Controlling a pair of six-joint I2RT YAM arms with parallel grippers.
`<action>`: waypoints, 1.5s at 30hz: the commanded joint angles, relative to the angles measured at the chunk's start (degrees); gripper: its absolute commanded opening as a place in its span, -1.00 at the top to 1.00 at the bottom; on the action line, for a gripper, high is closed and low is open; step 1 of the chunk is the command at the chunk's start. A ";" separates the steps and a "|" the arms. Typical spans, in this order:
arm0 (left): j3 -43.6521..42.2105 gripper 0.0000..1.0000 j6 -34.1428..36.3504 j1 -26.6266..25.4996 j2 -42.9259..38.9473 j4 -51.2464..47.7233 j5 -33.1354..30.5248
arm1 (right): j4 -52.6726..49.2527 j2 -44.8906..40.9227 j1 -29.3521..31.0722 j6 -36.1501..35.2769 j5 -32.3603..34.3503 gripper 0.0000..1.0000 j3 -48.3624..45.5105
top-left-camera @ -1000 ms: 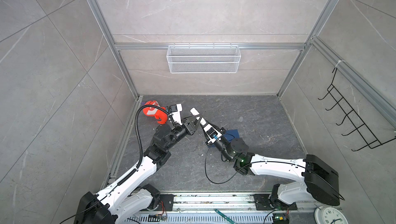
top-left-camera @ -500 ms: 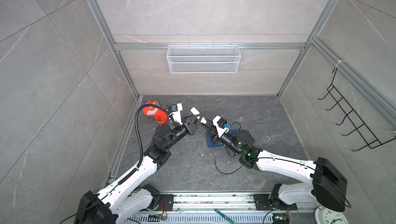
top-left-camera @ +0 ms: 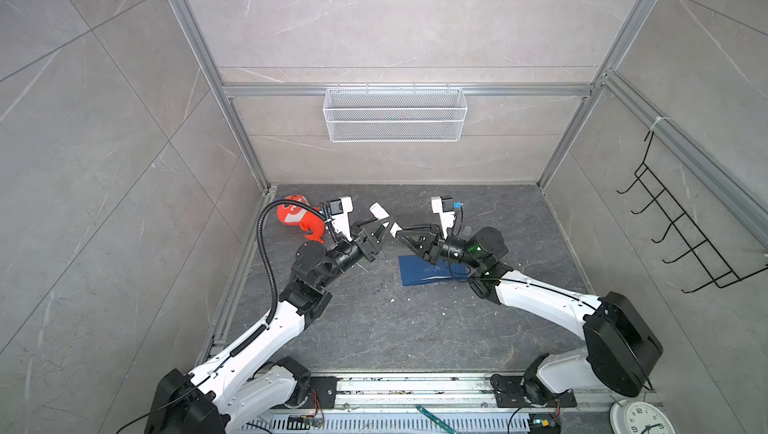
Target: Place the letter into the envelope and seal it
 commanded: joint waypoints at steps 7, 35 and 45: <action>0.72 1.00 -2.52 -0.49 -0.56 0.04 -0.94 | -17.47 -12.38 3.72 -32.96 20.44 -0.27 -1.62; 1.19 1.00 -3.77 -0.46 -1.45 -1.12 -1.53 | 0.83 -5.19 23.39 -78.44 60.14 0.04 -5.49; 1.36 1.00 -4.30 -0.46 -0.92 -1.00 -1.25 | -0.01 -4.27 23.46 -78.18 59.75 0.21 -4.13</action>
